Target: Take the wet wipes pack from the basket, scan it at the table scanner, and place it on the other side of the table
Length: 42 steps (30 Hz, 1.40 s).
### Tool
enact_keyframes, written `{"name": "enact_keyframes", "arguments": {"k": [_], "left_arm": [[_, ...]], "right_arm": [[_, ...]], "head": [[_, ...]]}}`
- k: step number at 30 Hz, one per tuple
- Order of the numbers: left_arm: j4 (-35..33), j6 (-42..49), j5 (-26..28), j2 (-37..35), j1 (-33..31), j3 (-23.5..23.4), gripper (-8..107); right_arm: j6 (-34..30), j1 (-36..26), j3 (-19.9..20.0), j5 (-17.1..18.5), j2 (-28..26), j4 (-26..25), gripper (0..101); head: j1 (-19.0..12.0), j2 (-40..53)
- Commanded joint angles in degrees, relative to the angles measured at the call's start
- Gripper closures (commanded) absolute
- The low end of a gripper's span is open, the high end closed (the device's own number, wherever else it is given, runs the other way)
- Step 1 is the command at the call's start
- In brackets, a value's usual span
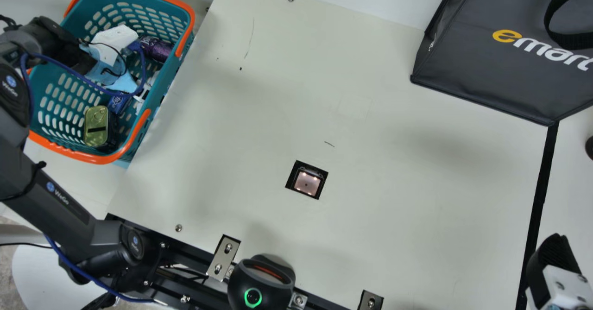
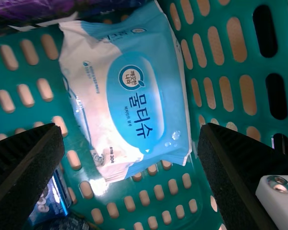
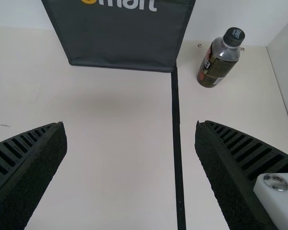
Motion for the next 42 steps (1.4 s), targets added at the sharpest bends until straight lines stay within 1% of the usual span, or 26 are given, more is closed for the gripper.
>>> {"name": "enact_keyframes", "arguments": {"k": [1,13,28,42], "left_arm": [[-0.2,0.4,-0.2,0.5,0.1,0.1,9],[-1.3,2.4,-1.7,3.9,0.2,-0.6,9],[-1.8,2.0,-3.7,7.8,-0.6,-2.0,9],[-2.2,1.7,-6.3,8.9,-2.0,-0.1,9]], "right_arm": [[0.0,0.0,0.0,0.0,0.0,0.0,6],[0.0,0.0,0.0,0.0,0.0,0.0,6],[0.0,0.0,0.0,0.0,0.0,0.0,6],[0.0,0.0,0.0,-0.1,0.0,0.0,6]], "head": [[-1.7,0.1],[-1.7,0.1],[-1.7,0.1],[-1.7,0.1]]}}
